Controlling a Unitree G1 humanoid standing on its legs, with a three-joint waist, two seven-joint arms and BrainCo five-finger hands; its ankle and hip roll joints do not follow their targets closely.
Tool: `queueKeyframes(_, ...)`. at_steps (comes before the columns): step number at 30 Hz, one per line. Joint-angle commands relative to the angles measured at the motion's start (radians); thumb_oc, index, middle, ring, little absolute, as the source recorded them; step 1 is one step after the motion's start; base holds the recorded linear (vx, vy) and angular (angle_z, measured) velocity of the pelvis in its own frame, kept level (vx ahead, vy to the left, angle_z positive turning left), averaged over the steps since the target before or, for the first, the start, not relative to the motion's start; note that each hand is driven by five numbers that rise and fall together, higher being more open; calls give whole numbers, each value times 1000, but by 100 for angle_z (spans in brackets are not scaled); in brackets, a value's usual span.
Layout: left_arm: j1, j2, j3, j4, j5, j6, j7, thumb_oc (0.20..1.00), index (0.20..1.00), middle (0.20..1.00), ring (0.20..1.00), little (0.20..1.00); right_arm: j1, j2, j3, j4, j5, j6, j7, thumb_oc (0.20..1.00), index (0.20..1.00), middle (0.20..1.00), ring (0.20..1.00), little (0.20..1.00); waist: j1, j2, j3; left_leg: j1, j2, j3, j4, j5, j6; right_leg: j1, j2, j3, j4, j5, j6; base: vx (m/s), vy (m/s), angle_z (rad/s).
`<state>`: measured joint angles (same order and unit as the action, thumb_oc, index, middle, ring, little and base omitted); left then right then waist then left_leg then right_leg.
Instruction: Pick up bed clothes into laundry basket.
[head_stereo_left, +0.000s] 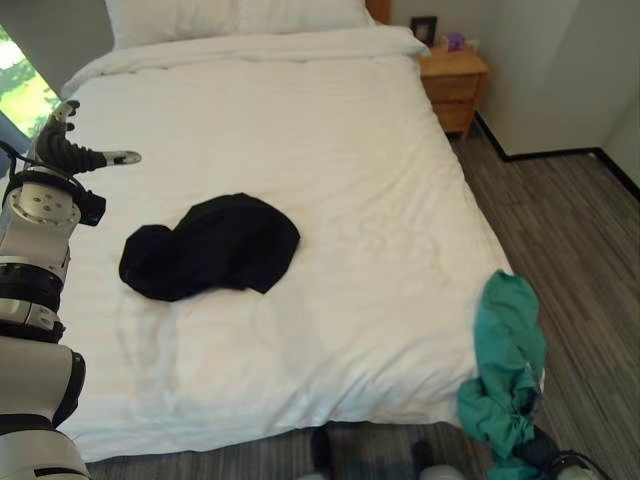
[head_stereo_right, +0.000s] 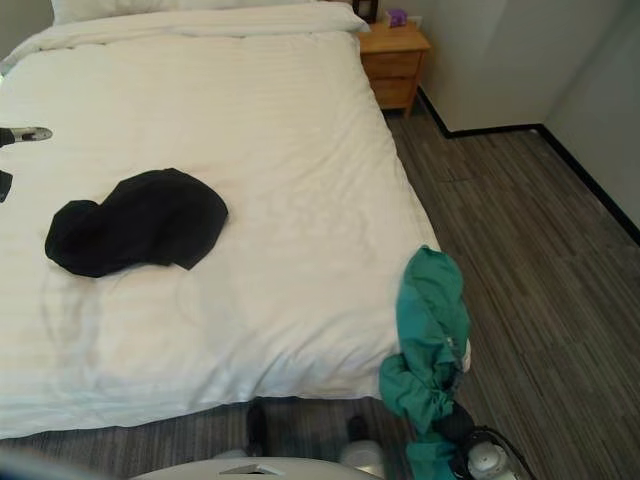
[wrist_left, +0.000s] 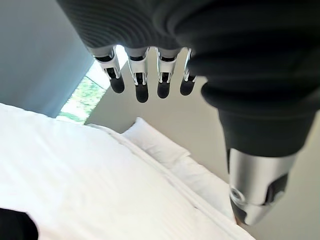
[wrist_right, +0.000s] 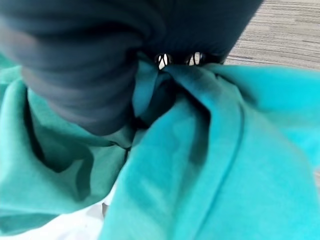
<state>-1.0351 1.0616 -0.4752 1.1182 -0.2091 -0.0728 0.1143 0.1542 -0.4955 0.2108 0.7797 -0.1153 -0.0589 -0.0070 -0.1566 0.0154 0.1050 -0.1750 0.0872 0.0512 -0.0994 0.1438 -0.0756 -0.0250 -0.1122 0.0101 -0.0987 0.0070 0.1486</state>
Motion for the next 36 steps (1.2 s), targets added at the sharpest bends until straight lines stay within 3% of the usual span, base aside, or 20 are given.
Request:
queueKeyframes(1,-149,19,1,35,26,-15,40,1000,1000,1000,1000,1000,-40,-42,9,-50,39,-19,-18,200,200,200,200,200,0,-46,78,78,6,48,12,-62,2,-57,-17,-2,12,88,35,-69,-11,-3)
queueKeyframes(9,-205,-48,-29,134,91,-18,76,1000,1000,1000,1000,1000,-43,-48,57,-139,46,-62,-51,200,200,200,200,200,-46,-75,197,-101,20,69,12,-15,-9,-247,-7,26,11,150,36,-78,7,-12)
queueKeyframes(14,-64,-154,56,220,132,11,32,1000,1000,1000,1000,1000,-37,-29,92,-161,16,-64,-55,200,200,200,200,200,-63,-88,215,-122,23,77,12,-15,-12,-276,-6,35,11,146,33,-1,-7,-6)
queueKeyframes(19,-24,-175,82,228,146,13,8,1000,1000,1000,1000,1000,-38,-36,99,-164,23,-76,-48,200,200,200,200,200,-67,-88,206,-109,23,86,12,-25,-14,-272,-3,43,11,137,29,13,0,-7)
queueKeyframes(20,-22,-171,85,220,133,11,3,225,225,225,225,225,-41,-38,99,-179,26,-78,-44,200,200,200,200,200,-67,-86,203,-109,23,88,12,-26,-15,-274,-2,42,11,137,29,-11,-15,-5)
queueKeyframes(25,-2,-164,117,139,40,-26,7,200,200,200,200,200,-53,-43,111,-167,18,-79,-36,200,200,200,200,200,-56,-73,200,-95,20,79,12,-31,-16,-257,-3,29,11,129,30,6,-10,-1)
queueKeyframes(29,138,-197,224,-75,-172,-96,26,200,200,200,200,200,-39,-35,88,-154,8,-77,-42,200,200,200,200,200,-23,-58,186,-62,12,61,12,-40,-15,-209,-12,4,11,112,27,62,-20,3)
queueKeyframes(31,425,-254,350,-437,-325,-166,34,200,200,200,200,200,-16,-2,34,-74,10,-73,-56,200,200,200,200,200,26,-40,161,-12,-4,31,12,-52,-9,-139,-23,-33,19,85,22,104,-18,34)
queueKeyframes(32,436,-254,356,-445,-324,-163,36,200,200,200,200,200,-15,-5,37,-73,9,-73,-56,200,200,200,200,200,22,-39,162,-9,-4,30,12,-52,-10,-135,-23,-34,19,84,22,78,-7,47)
queueKeyframes(35,677,-305,463,-655,-356,-186,21,200,200,200,200,200,-9,26,4,49,1,-56,-52,200,200,200,200,200,66,-33,134,44,-15,1,12,-64,-3,-70,-34,-67,46,49,16,77,14,33)
queueKeyframes(36,824,-356,541,-745,-379,-197,-13,200,200,200,200,200,26,1,-30,-34,-37,-62,-36,200,200,200,200,200,84,-33,115,85,-20,-21,12,-76,1,-20,-42,-88,61,25,13,124,34,46)
